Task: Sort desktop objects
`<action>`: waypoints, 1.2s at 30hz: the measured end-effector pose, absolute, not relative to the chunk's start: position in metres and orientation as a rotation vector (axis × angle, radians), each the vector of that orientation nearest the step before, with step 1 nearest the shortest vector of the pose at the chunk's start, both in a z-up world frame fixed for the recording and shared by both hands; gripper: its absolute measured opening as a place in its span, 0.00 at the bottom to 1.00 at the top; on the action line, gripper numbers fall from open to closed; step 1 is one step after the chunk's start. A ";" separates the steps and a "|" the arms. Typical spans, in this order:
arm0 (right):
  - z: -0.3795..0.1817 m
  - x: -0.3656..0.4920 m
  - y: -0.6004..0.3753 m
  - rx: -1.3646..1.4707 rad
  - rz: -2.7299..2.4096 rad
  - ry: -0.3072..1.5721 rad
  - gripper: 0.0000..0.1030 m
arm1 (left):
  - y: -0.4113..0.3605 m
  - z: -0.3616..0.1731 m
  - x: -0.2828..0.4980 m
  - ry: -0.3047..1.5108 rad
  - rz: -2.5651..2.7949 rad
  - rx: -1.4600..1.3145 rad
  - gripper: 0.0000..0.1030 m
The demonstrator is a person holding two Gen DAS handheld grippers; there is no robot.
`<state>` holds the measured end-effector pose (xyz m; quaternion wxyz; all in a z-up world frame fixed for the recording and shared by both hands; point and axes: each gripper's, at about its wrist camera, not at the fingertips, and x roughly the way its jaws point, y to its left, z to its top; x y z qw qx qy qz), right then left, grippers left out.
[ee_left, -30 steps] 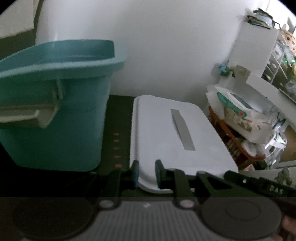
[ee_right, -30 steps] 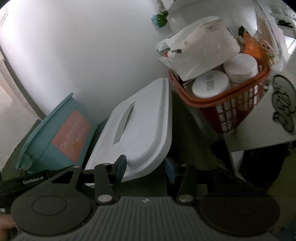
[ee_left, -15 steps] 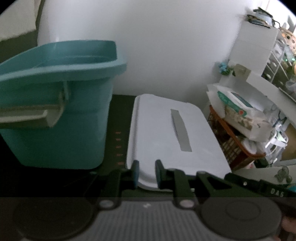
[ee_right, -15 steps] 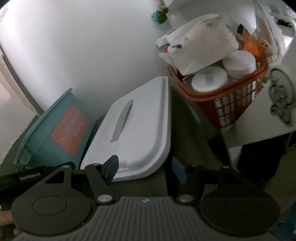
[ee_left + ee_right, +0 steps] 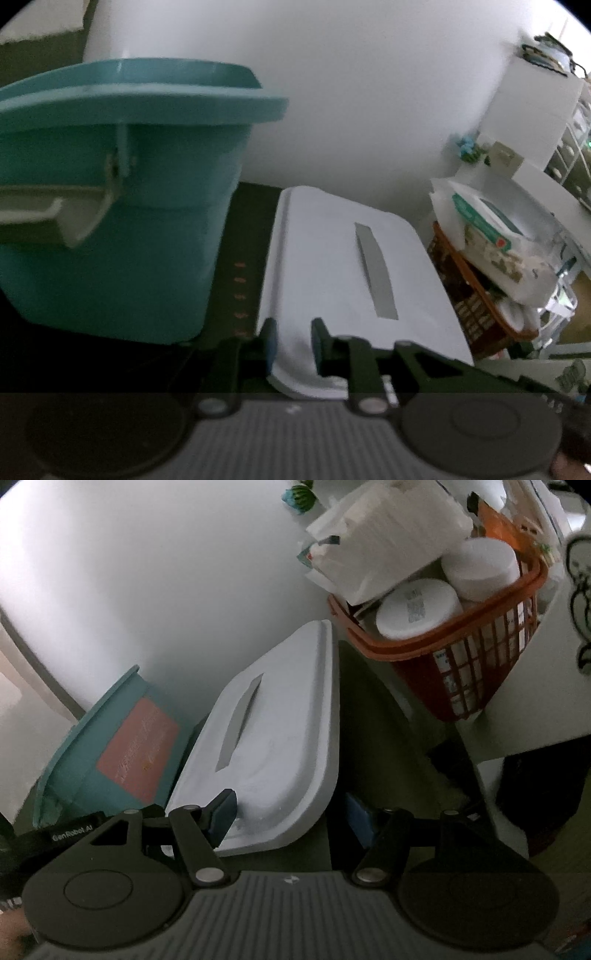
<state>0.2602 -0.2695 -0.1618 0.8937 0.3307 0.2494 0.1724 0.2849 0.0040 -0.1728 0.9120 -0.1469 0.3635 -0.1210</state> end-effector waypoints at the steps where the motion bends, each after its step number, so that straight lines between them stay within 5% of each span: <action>1: -0.163 0.261 -0.270 0.695 0.360 0.517 0.67 | 0.004 -0.173 0.286 0.750 -0.248 -0.305 0.22; 11: -0.162 0.258 -0.278 0.726 0.354 0.496 0.52 | 0.004 -0.175 0.284 0.764 -0.255 -0.294 0.23; 25: -0.154 0.236 -0.282 0.724 0.300 0.516 0.49 | 0.013 -0.160 0.267 0.756 -0.262 -0.265 0.23; 29: -0.153 0.229 -0.282 0.702 0.263 0.527 0.54 | 0.014 -0.158 0.265 0.752 -0.261 -0.265 0.22; 32: -0.153 0.229 -0.283 0.714 0.255 0.512 0.70 | 0.015 -0.158 0.265 0.756 -0.265 -0.267 0.22; 36: -0.155 0.234 -0.284 0.734 0.259 0.504 0.74 | 0.012 -0.163 0.270 0.772 -0.274 -0.271 0.23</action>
